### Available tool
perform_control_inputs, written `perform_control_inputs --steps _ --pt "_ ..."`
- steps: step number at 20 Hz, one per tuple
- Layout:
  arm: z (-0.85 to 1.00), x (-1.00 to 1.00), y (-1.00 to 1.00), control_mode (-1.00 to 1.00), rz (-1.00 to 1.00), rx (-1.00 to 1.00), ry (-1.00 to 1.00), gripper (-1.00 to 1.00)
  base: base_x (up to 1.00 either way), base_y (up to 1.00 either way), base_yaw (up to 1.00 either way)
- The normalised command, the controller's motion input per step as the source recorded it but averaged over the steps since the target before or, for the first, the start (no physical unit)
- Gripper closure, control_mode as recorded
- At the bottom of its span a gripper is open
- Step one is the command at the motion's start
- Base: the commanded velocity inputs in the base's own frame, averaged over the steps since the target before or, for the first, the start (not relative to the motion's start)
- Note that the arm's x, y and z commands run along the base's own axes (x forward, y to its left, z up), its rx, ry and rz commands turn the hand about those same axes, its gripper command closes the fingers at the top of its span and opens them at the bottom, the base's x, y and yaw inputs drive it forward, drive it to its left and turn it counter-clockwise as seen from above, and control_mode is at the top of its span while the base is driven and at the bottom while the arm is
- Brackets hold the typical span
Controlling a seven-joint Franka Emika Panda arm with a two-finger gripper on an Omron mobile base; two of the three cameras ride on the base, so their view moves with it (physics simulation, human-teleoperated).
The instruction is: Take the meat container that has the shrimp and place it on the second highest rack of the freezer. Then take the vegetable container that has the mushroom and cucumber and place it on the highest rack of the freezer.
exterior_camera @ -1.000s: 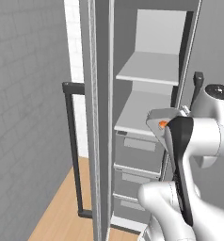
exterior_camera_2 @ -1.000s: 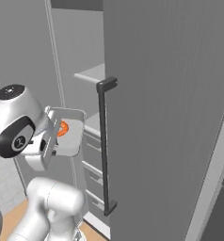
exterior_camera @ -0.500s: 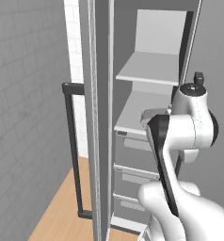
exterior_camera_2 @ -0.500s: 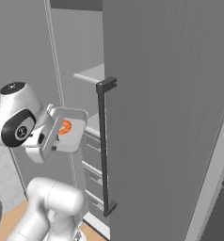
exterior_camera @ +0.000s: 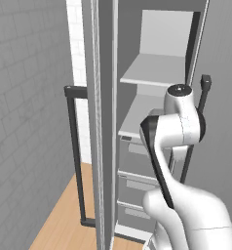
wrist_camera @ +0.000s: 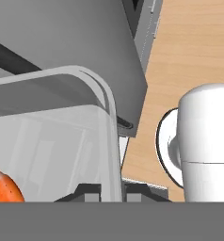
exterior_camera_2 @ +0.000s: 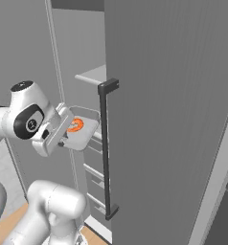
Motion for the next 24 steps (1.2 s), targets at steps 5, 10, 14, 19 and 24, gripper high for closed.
perform_control_inputs --steps 5,10,14,19,24 --pt "-0.17 0.5 0.0 -1.0 -0.03 0.0 0.0 1.0 0.0 0.0 0.0" --pt "-0.2 0.34 0.0 -1.0 0.0 0.0 0.0 1.0 0.0 0.0 0.0" --pt "-0.13 0.34 0.0 -1.0 0.0 0.0 0.0 1.0 0.0 0.0 0.0" --pt "-0.09 0.37 0.0 -1.0 0.0 0.0 0.0 1.0 0.0 0.0 0.0" --pt "-0.12 0.32 0.0 -1.0 0.0 0.0 0.0 1.0 0.0 0.0 0.0"
